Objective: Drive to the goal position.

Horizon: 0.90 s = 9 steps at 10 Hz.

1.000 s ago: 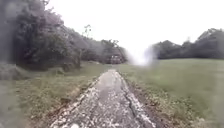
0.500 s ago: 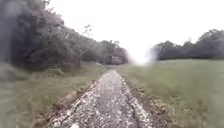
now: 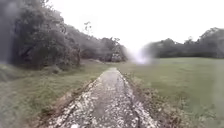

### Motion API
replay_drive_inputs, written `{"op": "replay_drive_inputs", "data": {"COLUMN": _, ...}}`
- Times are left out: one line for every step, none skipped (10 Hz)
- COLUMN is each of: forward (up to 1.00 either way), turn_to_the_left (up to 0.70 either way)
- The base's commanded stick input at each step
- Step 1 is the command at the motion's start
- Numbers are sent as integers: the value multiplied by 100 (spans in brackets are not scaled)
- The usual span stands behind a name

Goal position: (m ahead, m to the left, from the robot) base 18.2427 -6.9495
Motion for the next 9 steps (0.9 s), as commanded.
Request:
{"op": "replay_drive_inputs", "data": {"forward": 50, "turn_to_the_left": 0}}
{"op": "replay_drive_inputs", "data": {"forward": 50, "turn_to_the_left": 0}}
{"op": "replay_drive_inputs", "data": {"forward": 50, "turn_to_the_left": 0}}
{"op": "replay_drive_inputs", "data": {"forward": 50, "turn_to_the_left": 0}}
{"op": "replay_drive_inputs", "data": {"forward": 50, "turn_to_the_left": 0}}
{"op": "replay_drive_inputs", "data": {"forward": 50, "turn_to_the_left": 0}}
{"op": "replay_drive_inputs", "data": {"forward": 50, "turn_to_the_left": 0}}
{"op": "replay_drive_inputs", "data": {"forward": 50, "turn_to_the_left": 0}}
{"op": "replay_drive_inputs", "data": {"forward": 50, "turn_to_the_left": 0}}
